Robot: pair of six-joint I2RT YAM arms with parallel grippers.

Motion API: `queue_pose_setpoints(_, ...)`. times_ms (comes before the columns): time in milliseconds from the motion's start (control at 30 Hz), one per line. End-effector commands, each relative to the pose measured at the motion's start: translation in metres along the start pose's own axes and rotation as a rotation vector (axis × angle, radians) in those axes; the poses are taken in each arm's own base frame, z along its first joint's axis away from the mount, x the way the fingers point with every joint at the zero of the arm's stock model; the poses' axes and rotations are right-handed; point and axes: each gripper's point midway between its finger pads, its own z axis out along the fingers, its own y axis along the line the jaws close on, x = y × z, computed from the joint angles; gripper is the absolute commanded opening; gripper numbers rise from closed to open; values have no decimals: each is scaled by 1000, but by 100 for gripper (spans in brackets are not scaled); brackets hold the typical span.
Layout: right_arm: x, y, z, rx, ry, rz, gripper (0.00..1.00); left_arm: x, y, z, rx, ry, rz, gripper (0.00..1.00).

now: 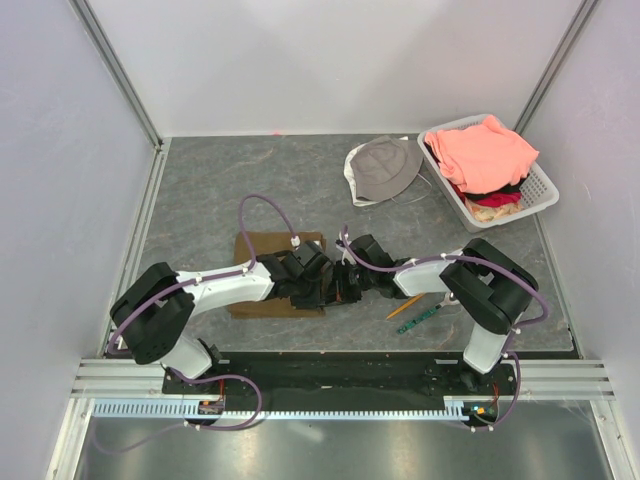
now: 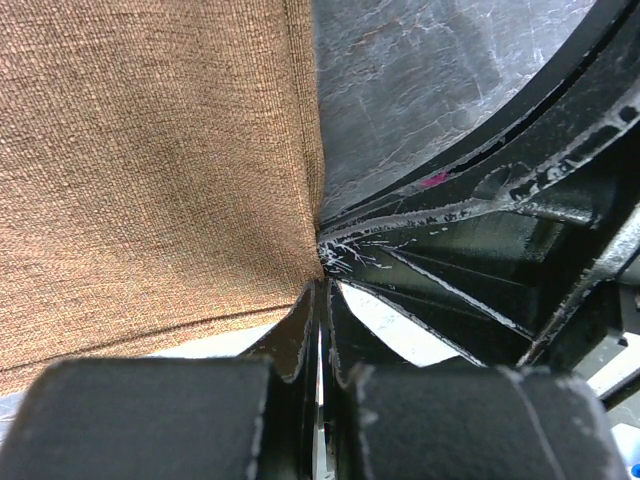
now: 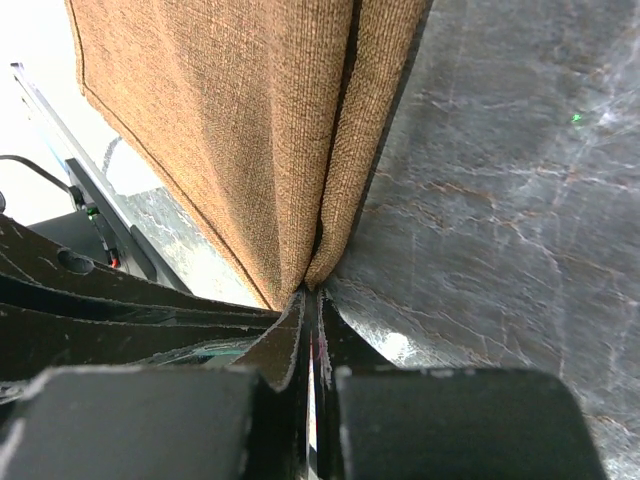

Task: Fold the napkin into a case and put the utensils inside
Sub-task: Smooth out the lower triangle-folded napkin at the center of the board.

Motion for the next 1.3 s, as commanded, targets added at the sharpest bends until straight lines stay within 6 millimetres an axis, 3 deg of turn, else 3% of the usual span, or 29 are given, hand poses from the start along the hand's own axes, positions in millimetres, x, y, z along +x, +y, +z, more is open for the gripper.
queue_pose_setpoints(0,-8,6,1,-9,-11,-27,1,-2,-14,3,51,-11,-36,2)
queue_pose_setpoints(67,-20,-1,-5,57,-35,-63,7,0,-12,4,42,1,-21,2)
queue_pose_setpoints(100,-25,-4,-9,81,-43,-80,16,2,-10,3,35,7,-19,5)
queue_pose_setpoints(167,-44,-13,-19,140,-67,-102,24,-1,-11,-5,49,-14,-7,10)
queue_pose_setpoints(333,-92,-12,-34,156,-121,-129,43,-5,-18,-23,81,-26,45,25)
queue_pose_setpoints(367,-98,-20,-35,176,-119,-122,46,-8,-22,-26,92,-27,50,26)
queue_pose_setpoints(467,-125,-17,-32,170,-141,-119,59,-11,-28,-36,122,-44,56,28)
queue_pose_setpoints(533,-146,-5,-30,153,-173,-137,63,-13,-31,-40,133,-53,58,29)
queue_pose_setpoints(667,-167,-5,-13,157,-172,-125,68,-14,-29,-46,128,-63,61,30)
queue_pose_setpoints(733,-177,-1,-9,151,-186,-117,68,-16,-29,-50,133,-74,62,30)
queue_pose_setpoints(900,-178,-18,2,195,-184,-93,67,-20,-22,-59,117,-101,57,29)
queue_pose_setpoints(1033,-179,-24,10,194,-174,-88,62,-30,-20,-77,139,-147,40,29)
queue_pose_setpoints(1133,-180,-30,19,198,-172,-83,54,-41,-15,-91,166,-178,6,29)
queue_pose_setpoints(1167,-182,-31,21,198,-179,-84,41,-49,-13,-100,182,-209,-12,29)
queue_pose_setpoints(1267,-190,-35,26,198,-184,-103,29,-63,2,-120,194,-258,-47,30)
